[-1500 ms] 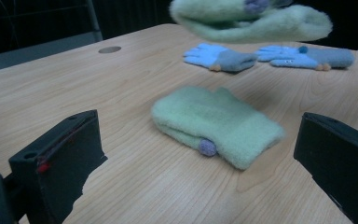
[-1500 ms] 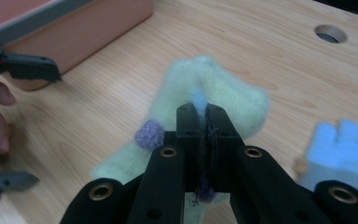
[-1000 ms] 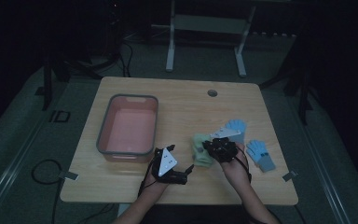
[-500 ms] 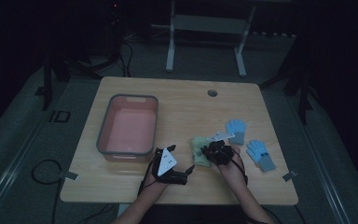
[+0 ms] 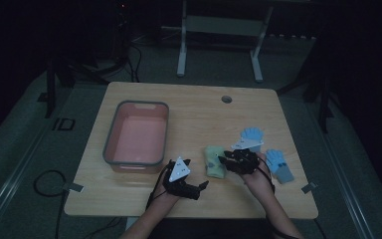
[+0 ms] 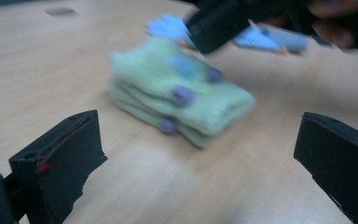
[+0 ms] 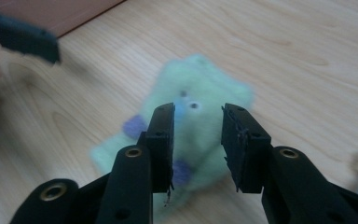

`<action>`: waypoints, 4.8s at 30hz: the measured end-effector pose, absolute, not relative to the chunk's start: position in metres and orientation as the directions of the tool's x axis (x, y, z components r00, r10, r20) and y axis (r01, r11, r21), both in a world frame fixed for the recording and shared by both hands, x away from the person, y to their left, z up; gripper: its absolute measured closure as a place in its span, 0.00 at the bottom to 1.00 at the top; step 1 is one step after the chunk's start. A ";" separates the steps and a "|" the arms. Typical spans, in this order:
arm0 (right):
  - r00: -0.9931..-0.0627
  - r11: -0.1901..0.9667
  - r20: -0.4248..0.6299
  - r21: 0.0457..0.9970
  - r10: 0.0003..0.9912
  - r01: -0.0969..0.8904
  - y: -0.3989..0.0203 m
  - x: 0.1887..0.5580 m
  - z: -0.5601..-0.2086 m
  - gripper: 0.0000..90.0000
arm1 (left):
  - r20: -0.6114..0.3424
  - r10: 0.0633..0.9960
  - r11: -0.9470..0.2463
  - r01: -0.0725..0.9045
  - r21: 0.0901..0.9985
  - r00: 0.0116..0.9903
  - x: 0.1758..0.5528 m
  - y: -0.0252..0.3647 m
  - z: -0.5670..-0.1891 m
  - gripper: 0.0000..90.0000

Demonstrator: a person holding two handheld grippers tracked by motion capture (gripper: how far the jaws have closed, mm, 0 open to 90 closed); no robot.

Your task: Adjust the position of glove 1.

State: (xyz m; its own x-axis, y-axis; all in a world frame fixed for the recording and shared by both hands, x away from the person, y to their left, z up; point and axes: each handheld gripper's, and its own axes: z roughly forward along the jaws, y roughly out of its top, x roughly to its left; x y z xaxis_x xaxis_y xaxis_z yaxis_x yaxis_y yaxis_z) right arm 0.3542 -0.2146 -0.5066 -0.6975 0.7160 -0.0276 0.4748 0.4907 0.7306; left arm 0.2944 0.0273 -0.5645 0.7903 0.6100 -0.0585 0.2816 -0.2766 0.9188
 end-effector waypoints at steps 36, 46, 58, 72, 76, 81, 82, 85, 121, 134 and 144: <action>-0.739 0.495 0.220 0.619 0.636 0.610 -0.215 0.428 -0.539 0.58 | 0.313 0.315 -0.703 -0.001 0.711 0.896 0.328 -0.033 -0.565 0.53; -0.739 0.488 0.209 0.633 0.640 0.601 -0.212 0.422 -0.532 0.82 | 0.365 0.338 -0.739 0.004 0.674 0.867 0.327 -0.040 -0.558 0.79; -0.735 0.435 0.234 0.678 0.637 0.593 -0.214 0.419 -0.507 0.83 | 0.385 0.338 -0.759 0.007 0.651 0.859 0.328 -0.034 -0.529 0.81; -0.758 0.418 0.210 0.729 0.618 0.542 -0.195 0.419 -0.460 0.83 | 0.378 0.358 -0.735 0.008 0.678 0.853 0.330 -0.008 -0.483 0.82; -0.767 0.429 0.198 0.732 0.610 0.530 -0.186 0.420 -0.453 0.83 | 0.385 0.357 -0.743 0.009 0.669 0.851 0.330 0.000 -0.474 0.82; -0.777 0.439 0.191 0.734 0.600 0.519 -0.173 0.421 -0.445 0.83 | 0.391 0.358 -0.750 0.011 0.661 0.848 0.330 0.010 -0.466 0.82; -0.780 0.440 0.189 0.736 0.597 0.515 -0.171 0.421 -0.443 0.83 | 0.395 0.357 -0.752 0.010 0.659 0.847 0.330 0.013 -0.465 0.82; -0.787 0.447 0.182 0.738 0.589 0.505 -0.163 0.422 -0.440 0.83 | 0.390 0.363 -0.749 0.016 0.662 0.846 0.330 0.018 -0.463 0.82; -0.870 0.522 0.158 0.745 0.467 0.415 -0.045 0.435 -0.418 0.83 | 0.403 0.434 -0.781 0.113 0.614 0.806 0.326 0.120 -0.443 0.82; -0.885 0.544 0.192 0.727 0.424 0.419 0.011 0.439 -0.433 0.83 | 0.406 0.447 -0.814 0.174 0.554 0.797 0.324 0.164 -0.455 0.82; -0.873 0.541 0.214 0.713 0.439 0.447 0.031 0.451 -0.453 0.83 | 0.371 0.457 -0.814 0.212 0.540 0.808 0.341 0.180 -0.477 0.82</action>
